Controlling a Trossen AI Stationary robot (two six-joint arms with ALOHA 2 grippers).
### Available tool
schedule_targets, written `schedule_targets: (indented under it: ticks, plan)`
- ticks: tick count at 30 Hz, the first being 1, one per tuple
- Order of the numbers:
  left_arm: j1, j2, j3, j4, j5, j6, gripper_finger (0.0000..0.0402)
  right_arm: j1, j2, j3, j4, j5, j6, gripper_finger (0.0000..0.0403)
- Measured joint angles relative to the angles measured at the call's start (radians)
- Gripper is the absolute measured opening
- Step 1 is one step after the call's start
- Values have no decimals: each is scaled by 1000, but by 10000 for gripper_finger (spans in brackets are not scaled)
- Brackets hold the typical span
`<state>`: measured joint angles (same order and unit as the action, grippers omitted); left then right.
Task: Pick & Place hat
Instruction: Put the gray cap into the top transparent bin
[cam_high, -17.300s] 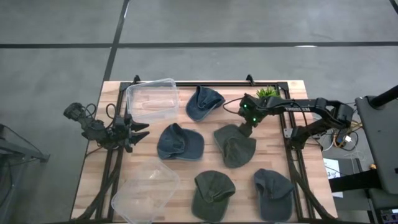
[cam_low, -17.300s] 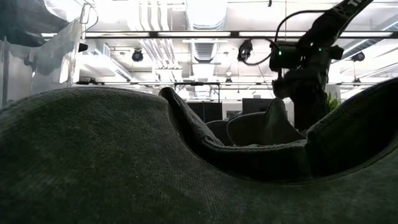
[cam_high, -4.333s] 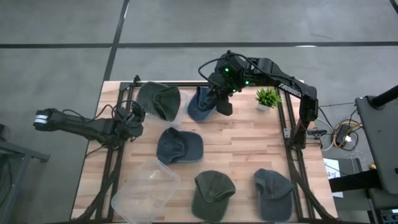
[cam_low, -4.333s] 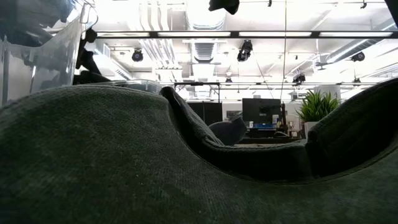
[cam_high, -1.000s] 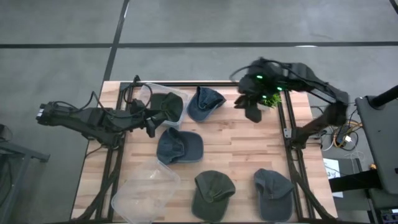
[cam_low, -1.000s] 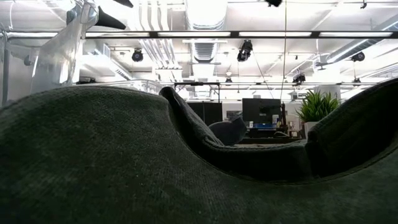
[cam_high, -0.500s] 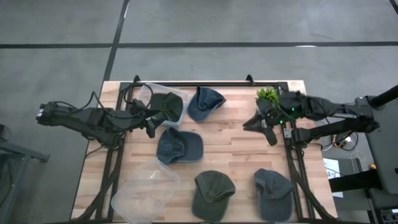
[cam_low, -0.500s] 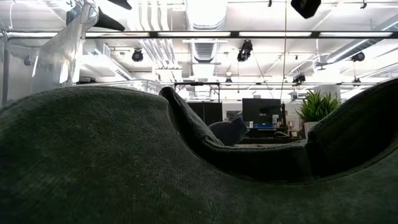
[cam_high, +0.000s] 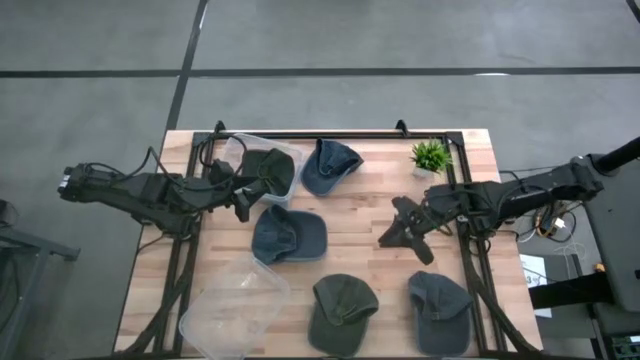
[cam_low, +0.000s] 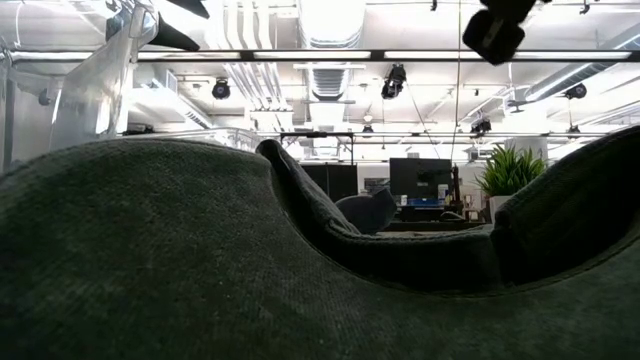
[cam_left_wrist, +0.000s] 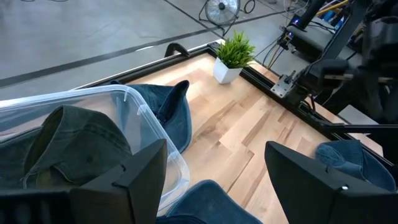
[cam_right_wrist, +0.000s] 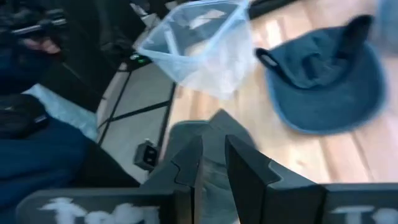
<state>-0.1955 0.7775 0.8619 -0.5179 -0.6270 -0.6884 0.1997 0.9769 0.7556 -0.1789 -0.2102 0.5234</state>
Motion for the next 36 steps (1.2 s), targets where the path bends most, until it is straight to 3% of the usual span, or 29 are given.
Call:
schedule_targets:
  ticks: [5, 12, 15, 22, 26, 32, 36]
  plan:
    - [0, 0, 0, -2, 0, 0, 263, 79, 68, 46, 3, -10, -5, 63]
    - [0, 0, 0, -3, 0, 0, 263, 195, 187, 72, -5, -166, -23, 63]
    - [0, 0, 0, -3, 1, 0, 263, 228, 239, 75, -4, -178, -26, 63]
    - [0, 0, 0, -11, 3, 0, 263, 243, 352, 92, -2, -186, -83, 63]
    - [0, 0, 0, -26, 5, 1, 263, 256, 441, 165, -24, -218, -202, 63]
    - [0, 0, 0, -40, 12, -1, 263, 264, 593, 365, -396, -218, -413, 63]
    - [0, 1, 0, -40, 15, -2, 263, 266, 701, 507, -595, -218, -440, 63]
